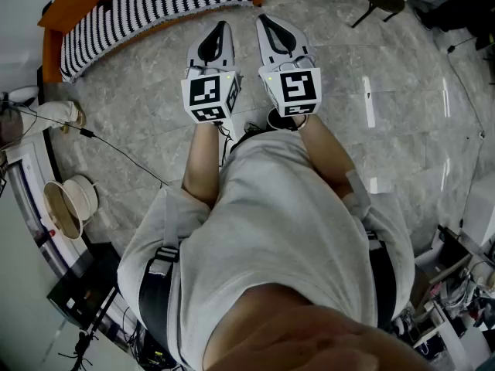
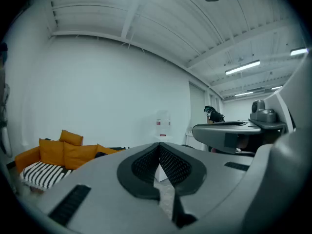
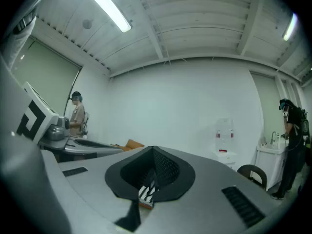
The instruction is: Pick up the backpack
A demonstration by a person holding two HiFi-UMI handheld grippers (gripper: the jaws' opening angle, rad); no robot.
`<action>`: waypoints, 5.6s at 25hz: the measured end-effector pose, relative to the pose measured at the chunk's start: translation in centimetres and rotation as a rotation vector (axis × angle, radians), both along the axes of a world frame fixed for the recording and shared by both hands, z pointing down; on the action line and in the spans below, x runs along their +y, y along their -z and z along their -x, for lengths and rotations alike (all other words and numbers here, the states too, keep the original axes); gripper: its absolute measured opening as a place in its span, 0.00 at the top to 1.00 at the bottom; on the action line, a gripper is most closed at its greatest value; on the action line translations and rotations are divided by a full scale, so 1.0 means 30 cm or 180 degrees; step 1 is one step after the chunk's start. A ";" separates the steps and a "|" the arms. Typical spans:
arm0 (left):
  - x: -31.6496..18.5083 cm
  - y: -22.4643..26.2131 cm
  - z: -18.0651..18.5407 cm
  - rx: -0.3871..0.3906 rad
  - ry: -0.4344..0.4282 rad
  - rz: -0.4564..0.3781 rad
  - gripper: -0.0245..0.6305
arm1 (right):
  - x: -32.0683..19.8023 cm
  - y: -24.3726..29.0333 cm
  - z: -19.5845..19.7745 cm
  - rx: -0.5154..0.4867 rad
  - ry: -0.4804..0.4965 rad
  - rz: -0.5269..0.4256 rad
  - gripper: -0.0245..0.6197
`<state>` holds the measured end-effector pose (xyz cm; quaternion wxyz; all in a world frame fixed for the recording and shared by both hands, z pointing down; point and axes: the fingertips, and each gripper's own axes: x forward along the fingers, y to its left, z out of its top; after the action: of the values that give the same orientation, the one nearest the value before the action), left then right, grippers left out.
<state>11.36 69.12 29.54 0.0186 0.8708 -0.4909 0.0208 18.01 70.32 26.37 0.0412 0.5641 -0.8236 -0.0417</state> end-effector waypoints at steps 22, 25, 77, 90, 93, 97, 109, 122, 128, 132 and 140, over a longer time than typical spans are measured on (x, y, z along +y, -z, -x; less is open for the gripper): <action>-0.805 -0.081 0.308 -0.0011 0.0542 0.0098 0.94 | -0.888 -0.090 0.294 -0.0045 0.0556 0.0070 0.90; -1.015 -0.078 0.335 -0.0039 0.0637 0.0144 0.94 | -1.098 -0.095 0.309 0.0002 0.0607 0.0124 0.90; -2.477 -0.536 0.962 -0.1131 -0.0453 0.0989 0.94 | -2.447 -0.645 0.835 0.0680 0.0326 0.1497 0.90; -2.816 -0.676 0.862 -0.1538 -0.0721 0.1217 0.94 | -2.759 -0.843 0.807 0.0698 0.0479 0.1810 0.90; -2.917 -0.728 0.848 -0.1610 -0.0739 0.1372 0.94 | -2.827 -0.908 0.797 0.0609 0.0525 0.1932 0.90; -3.024 -0.812 0.814 -0.1717 -0.0802 0.1535 0.94 | -2.898 -0.990 0.774 0.0538 0.0547 0.2028 0.90; -3.197 -1.043 0.769 -0.1928 -0.0949 0.1869 0.94 | -3.065 -1.137 0.663 0.0501 0.0289 0.2258 0.90; -3.360 -1.234 0.714 -0.2105 -0.1050 0.2046 0.94 | -3.202 -1.292 0.595 0.0484 0.0175 0.2432 0.90; -3.396 -1.285 0.747 -0.2129 -0.1121 0.2203 0.94 | -3.248 -1.327 0.607 0.0471 0.0101 0.2489 0.90; -3.429 -1.324 0.753 -0.2162 -0.1219 0.2275 0.94 | -3.267 -1.357 0.607 0.0488 0.0095 0.2543 0.90; -3.450 -1.380 0.732 -0.2239 -0.1723 0.2557 0.86 | -3.311 -1.385 0.593 0.0473 0.0168 0.2616 0.90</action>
<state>-10.60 -34.37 70.92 0.1768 0.8306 -0.1821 0.4957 0.22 -29.02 67.91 0.3210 0.4749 -0.7807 0.2488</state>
